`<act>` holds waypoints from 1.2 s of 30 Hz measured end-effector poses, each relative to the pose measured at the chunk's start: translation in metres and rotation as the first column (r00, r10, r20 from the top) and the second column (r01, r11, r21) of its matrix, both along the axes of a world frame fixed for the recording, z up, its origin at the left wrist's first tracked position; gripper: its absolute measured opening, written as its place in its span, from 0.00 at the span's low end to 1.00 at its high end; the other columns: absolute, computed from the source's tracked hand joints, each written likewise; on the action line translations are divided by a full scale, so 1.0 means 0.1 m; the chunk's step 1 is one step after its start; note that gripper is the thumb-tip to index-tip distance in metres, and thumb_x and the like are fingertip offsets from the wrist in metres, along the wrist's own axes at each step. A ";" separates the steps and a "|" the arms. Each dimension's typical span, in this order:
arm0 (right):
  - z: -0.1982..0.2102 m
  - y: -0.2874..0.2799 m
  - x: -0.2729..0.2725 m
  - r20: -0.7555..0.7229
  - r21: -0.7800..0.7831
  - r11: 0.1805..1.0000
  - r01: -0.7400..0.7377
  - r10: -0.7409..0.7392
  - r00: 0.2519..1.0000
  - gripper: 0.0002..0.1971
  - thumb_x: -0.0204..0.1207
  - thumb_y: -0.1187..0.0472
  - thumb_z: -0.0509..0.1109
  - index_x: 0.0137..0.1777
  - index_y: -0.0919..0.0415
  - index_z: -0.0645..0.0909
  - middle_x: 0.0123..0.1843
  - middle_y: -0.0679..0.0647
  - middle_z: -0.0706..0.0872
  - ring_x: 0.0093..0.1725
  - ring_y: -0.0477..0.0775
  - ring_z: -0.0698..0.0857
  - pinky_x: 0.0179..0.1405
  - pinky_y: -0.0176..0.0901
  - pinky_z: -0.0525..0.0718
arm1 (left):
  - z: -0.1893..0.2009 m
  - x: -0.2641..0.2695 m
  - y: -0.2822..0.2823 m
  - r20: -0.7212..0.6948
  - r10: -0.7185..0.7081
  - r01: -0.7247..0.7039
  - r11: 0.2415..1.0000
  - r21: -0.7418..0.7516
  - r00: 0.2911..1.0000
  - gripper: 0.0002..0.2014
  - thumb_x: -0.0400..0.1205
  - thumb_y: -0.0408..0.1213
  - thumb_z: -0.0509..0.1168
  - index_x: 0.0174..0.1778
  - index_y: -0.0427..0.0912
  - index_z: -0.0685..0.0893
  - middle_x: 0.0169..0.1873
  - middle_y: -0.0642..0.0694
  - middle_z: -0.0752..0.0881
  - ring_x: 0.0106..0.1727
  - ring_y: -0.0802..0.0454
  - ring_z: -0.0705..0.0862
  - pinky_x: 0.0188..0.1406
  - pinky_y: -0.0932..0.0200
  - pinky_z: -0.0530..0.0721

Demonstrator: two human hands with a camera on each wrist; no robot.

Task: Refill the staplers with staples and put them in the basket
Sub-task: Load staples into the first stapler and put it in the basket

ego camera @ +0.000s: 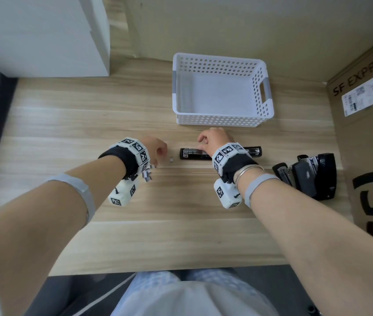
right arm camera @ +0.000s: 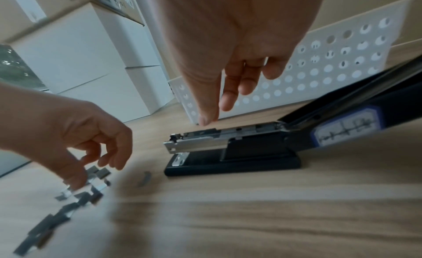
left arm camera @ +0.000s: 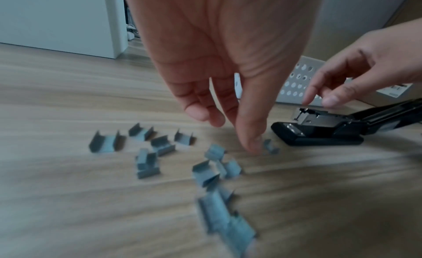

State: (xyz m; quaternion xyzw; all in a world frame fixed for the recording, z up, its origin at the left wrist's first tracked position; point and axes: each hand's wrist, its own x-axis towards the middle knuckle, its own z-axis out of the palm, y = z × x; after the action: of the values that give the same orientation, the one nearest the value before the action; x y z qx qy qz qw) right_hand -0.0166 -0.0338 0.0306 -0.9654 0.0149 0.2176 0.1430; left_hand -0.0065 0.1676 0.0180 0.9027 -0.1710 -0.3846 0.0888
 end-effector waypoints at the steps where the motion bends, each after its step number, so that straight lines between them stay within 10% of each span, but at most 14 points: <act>1: 0.00 0.03 -0.01 0.001 0.008 1.000 -0.001 0.001 1.000 0.09 0.76 0.58 0.71 0.55 0.52 0.86 0.58 0.52 0.85 0.63 0.55 0.81 0.61 0.48 0.81 | -0.01 -0.03 0.03 -0.008 -0.016 0.016 1.000 0.024 1.000 0.19 0.74 0.29 0.71 0.62 0.40 0.81 0.60 0.42 0.84 0.55 0.43 0.82 0.48 0.62 0.74; 19: -0.09 0.03 -0.08 0.022 0.018 1.000 -0.021 0.021 1.000 0.08 0.76 0.54 0.71 0.54 0.50 0.86 0.50 0.50 0.85 0.66 0.55 0.77 0.62 0.46 0.76 | -0.23 -0.11 0.04 0.135 0.082 -0.076 0.996 -0.048 0.987 0.10 0.76 0.24 0.62 0.50 0.34 0.85 0.43 0.44 0.75 0.56 0.37 0.82 0.47 0.55 0.77; 25: -0.09 0.00 -0.06 0.016 0.037 0.999 -0.016 0.016 1.000 0.08 0.76 0.55 0.71 0.53 0.51 0.86 0.53 0.50 0.87 0.66 0.55 0.77 0.62 0.46 0.78 | -0.17 -0.03 0.03 0.164 0.145 -0.148 0.989 0.010 0.976 0.16 0.81 0.30 0.61 0.65 0.38 0.78 0.66 0.35 0.76 0.65 0.38 0.77 0.61 0.50 0.76; 36: -0.11 0.01 -0.04 0.025 0.083 0.996 -0.035 0.033 0.999 0.07 0.77 0.55 0.70 0.52 0.51 0.87 0.42 0.44 0.78 0.64 0.54 0.77 0.57 0.42 0.76 | -0.20 -0.03 0.02 0.143 0.170 -0.164 0.985 -0.055 0.975 0.09 0.81 0.28 0.59 0.54 0.39 0.80 0.56 0.37 0.83 0.51 0.43 0.80 0.50 0.56 0.76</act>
State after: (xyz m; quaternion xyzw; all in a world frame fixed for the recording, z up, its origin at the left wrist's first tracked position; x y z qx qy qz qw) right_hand -0.0210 -0.0325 0.0198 -0.9612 -0.0124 0.2089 0.1798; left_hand -0.0094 0.1700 -0.0018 0.9378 -0.1086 -0.3044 0.1272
